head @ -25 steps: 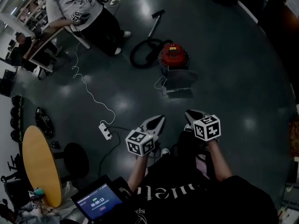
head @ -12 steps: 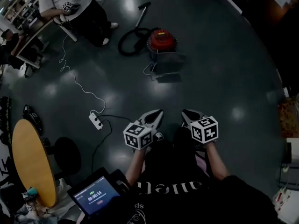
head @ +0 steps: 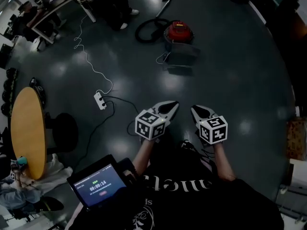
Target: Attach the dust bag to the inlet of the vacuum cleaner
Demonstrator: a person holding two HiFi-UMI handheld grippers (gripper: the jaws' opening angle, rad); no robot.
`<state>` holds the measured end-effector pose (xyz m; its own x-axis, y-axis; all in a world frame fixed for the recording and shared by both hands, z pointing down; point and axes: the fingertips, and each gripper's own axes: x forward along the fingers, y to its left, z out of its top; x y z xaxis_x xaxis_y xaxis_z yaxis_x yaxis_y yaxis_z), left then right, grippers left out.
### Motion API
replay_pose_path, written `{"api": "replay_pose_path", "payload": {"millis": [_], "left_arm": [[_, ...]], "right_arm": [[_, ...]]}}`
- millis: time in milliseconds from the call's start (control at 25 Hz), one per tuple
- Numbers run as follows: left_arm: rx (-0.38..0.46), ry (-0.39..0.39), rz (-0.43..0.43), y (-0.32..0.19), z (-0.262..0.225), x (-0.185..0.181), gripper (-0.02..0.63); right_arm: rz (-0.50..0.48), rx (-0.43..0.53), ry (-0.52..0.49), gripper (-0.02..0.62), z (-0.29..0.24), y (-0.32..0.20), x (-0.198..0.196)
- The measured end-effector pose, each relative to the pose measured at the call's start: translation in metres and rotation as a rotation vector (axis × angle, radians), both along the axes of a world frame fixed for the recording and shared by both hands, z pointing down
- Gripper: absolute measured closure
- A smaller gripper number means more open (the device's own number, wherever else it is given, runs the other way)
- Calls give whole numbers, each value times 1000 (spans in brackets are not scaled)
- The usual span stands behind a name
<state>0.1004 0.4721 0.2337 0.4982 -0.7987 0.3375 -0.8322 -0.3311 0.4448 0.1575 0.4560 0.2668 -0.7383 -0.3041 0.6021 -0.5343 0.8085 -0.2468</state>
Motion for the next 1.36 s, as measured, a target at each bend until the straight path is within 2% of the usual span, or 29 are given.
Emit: {"api": "replay_pose_path", "payload": {"millis": [280,600,800,1360], "left_arm": [[-17,-1,-41,43,14,79,601],[-19,-22,-62,62,24,130,601],[-7,-33,-51,67,19,141,601],[-14,-45,-67,69,21,140,601]], "right_arm": [[-70,-9,-20,551,9,43,62],[-100,9,-45,551,10,60,113],[-103,21,-64,551,5,68,120],[-109,21,-70,551,9,67,124]]}}
